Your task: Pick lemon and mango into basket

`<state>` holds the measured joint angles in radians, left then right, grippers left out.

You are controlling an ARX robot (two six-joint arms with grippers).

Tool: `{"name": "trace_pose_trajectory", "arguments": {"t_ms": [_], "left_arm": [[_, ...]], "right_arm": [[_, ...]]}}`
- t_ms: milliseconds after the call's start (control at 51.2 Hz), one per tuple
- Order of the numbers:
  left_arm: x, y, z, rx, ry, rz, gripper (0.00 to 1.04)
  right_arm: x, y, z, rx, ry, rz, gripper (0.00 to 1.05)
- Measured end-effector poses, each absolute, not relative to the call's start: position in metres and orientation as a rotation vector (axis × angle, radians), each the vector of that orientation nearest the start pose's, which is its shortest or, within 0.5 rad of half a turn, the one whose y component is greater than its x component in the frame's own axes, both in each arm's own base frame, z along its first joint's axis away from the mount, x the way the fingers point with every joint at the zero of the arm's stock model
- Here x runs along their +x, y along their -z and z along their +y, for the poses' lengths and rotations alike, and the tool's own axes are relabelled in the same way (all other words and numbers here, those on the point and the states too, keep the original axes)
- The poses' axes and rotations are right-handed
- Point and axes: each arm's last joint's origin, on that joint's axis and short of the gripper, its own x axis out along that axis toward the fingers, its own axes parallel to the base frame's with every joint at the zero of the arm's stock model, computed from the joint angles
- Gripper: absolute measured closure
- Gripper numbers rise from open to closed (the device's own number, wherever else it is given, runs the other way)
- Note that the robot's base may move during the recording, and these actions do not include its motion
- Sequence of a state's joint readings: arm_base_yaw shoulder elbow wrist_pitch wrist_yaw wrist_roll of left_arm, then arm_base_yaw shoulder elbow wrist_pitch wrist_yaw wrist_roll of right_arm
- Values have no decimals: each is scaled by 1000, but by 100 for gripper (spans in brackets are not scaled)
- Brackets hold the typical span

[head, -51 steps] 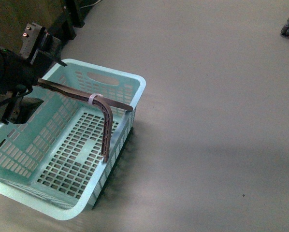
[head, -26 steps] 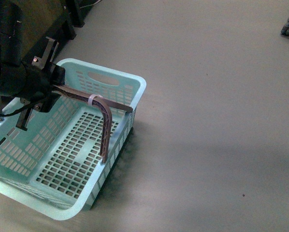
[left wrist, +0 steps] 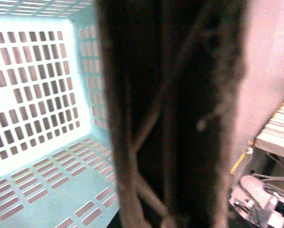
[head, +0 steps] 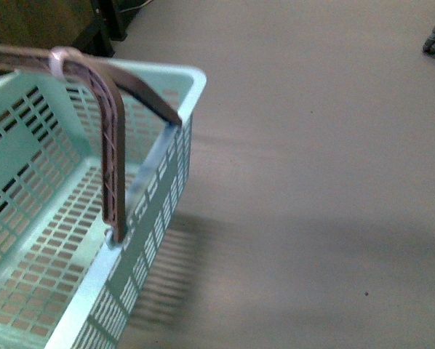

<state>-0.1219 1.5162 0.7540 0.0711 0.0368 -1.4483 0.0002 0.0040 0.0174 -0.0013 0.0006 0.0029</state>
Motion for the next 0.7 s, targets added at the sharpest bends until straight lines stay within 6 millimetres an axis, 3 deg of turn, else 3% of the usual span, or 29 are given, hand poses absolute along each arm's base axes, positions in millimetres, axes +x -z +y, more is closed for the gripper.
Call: {"name": "trace_pose_trajectory", "arguments": {"t_ms": [176,352,547,704], "left_arm": [[243,-269,-27,-1443,-249,523,99],[204,-325,-14,-1493,-191,411,99],[177,-361,-7,-1521,-134,325,99],[173,-366,-7,-1523,-117,310,99]], "right_arm": [[97,-169,0,3,0,-12,9],[97,-169,0,3,0,-12,9],[97,-169,0,3,0,-12,9],[97,-169,0,3,0,-12,9]]}}
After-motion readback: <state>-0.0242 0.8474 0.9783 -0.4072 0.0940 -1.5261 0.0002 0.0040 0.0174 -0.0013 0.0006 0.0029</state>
